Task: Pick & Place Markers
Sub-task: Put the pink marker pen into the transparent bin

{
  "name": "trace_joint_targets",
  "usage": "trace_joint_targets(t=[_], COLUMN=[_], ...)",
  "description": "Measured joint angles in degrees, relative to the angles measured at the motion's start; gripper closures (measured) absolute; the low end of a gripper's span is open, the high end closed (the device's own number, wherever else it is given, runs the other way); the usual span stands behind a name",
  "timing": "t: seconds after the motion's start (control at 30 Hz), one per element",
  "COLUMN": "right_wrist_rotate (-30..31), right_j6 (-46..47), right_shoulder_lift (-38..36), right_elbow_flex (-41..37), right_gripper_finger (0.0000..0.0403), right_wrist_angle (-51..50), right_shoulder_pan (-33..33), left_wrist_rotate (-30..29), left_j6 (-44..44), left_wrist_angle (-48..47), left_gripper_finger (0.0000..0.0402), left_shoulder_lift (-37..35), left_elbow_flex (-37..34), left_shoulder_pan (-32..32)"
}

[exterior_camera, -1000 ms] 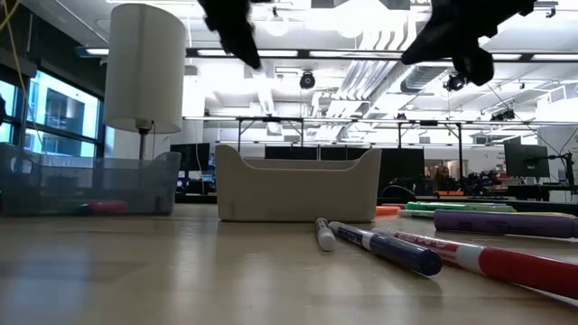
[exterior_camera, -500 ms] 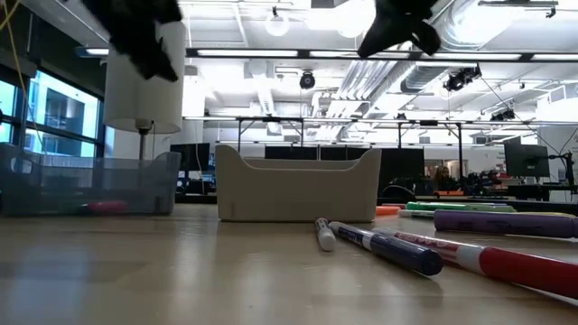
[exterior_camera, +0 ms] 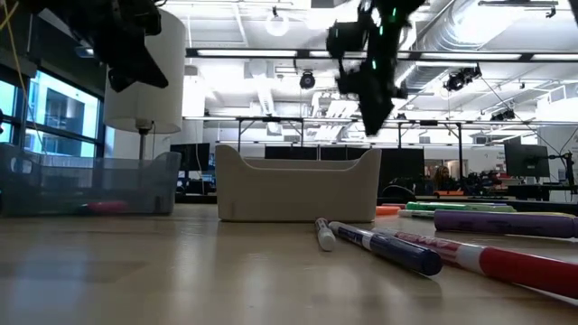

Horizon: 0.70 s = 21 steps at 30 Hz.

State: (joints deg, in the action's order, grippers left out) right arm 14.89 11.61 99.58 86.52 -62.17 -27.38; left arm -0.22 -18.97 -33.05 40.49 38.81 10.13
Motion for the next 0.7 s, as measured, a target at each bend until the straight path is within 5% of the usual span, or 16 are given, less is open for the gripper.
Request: trace_joint_targets(t=[0.33, 0.7], right_wrist_rotate=[-4.1, -7.6], right_j6=[-4.7, -4.7], right_shoulder_lift=[3.5, 3.5], right_elbow_flex=[-13.9, -24.6], right_gripper_finger=[0.0273, 0.0273], right_wrist_angle=[7.4, 19.5], right_shoulder_pan=[-7.2, -7.0], left_wrist_rotate=[-5.6, -8.3], left_j6=[-0.8, -0.8], left_wrist_angle=[3.0, 3.5], left_gripper_finger=[0.0401, 0.0401], left_shoulder_lift=[0.0, 0.0], left_elbow_flex=[0.0, 0.0], left_shoulder_pan=[0.0, 0.0])
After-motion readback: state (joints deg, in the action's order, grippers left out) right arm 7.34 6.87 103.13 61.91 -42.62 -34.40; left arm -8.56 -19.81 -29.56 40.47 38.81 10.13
